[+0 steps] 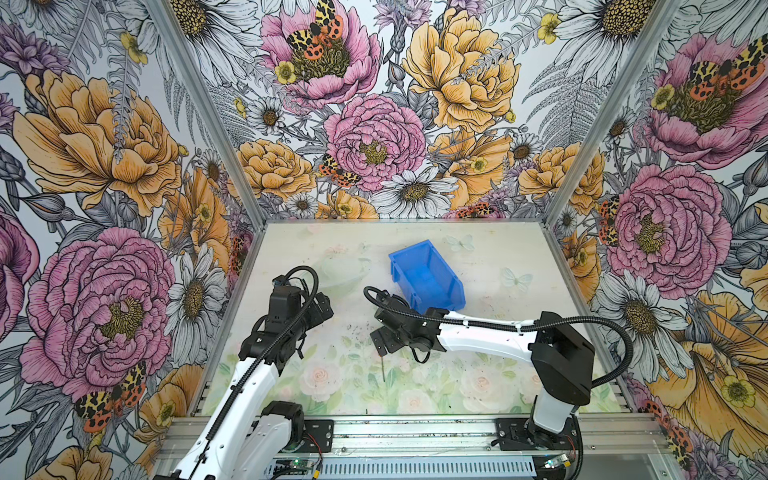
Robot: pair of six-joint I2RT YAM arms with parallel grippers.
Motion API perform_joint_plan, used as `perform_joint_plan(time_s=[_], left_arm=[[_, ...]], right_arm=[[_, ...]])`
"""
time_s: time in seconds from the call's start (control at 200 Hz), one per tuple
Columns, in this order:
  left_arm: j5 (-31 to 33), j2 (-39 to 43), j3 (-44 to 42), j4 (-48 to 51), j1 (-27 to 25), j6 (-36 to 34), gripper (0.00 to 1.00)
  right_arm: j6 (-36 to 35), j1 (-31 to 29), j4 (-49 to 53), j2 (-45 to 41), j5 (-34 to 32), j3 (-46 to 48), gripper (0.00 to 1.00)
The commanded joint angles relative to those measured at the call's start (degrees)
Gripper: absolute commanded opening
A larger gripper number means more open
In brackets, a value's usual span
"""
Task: Put the screwdriver in the bin
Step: 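Reach the right gripper across to above the orange-handled screwdriver while the left arm rises slightly, then lower the right gripper and close it on the screwdriver handle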
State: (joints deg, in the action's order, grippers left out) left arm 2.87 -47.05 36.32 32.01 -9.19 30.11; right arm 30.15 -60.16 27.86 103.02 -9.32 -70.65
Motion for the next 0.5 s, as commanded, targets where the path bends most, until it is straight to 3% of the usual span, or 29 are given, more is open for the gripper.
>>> perform_joint_plan(time_s=[0.0, 0.495], left_arm=[[0.0, 1.1, -1.0, 0.1, -0.8, 0.4, 0.99], [1.2, 1.3, -1.6, -0.3, -3.3, -0.6, 0.99]], right_arm=[[0.1, -0.1, 0.4, 2.3, 2.8, -2.1, 0.97], [0.1, -0.6, 0.3, 9.2, 3.8, -4.2, 0.76]])
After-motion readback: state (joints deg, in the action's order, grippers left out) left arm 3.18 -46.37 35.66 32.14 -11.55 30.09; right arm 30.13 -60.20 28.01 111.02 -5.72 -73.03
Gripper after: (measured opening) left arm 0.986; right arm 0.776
